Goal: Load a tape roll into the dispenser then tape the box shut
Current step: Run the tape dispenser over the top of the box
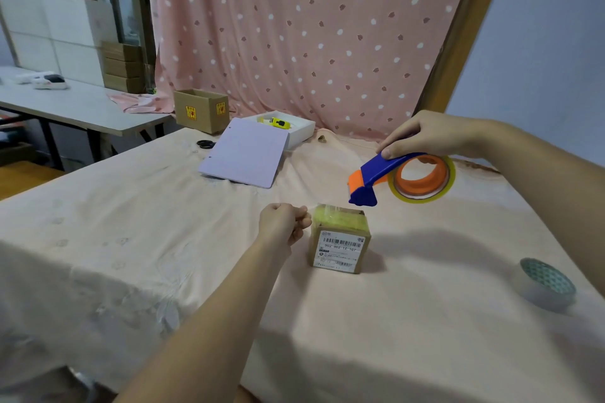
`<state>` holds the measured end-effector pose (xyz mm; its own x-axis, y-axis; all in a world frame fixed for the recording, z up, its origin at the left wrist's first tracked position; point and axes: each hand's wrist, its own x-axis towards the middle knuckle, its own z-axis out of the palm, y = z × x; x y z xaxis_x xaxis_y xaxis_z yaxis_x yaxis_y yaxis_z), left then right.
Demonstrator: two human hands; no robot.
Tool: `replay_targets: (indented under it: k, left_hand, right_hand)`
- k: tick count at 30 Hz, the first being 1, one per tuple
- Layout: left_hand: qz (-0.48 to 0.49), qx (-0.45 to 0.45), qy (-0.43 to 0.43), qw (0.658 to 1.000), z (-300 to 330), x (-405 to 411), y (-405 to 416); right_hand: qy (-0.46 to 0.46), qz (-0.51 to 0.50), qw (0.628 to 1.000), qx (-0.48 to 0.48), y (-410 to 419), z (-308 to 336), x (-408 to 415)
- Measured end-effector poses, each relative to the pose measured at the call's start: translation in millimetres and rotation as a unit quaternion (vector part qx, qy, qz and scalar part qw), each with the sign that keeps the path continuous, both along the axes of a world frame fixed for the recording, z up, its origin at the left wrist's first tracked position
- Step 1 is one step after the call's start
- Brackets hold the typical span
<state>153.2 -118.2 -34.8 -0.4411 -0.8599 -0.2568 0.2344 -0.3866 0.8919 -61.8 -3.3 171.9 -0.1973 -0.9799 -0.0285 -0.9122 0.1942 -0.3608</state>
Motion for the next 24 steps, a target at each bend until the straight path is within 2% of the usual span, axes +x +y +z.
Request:
replay_targets:
  k: [11, 19, 24]
  left_hand:
    - [-0.012, 0.027, 0.009, 1.000, -15, -6, -4]
    - [0.005, 0.110, 0.072, 0.991, -19, -9, -4]
    - [0.018, 0.083, 0.064, 0.994, -18, -10, 0]
  right_hand:
    - [-0.015, -0.007, 1.000, 0.010, 1, -8, -3]
    - [-0.012, -0.009, 1.000, 0.021, 2, -10, 2]
    - [-0.010, -0.019, 1.000, 0.020, 2, -8, 7]
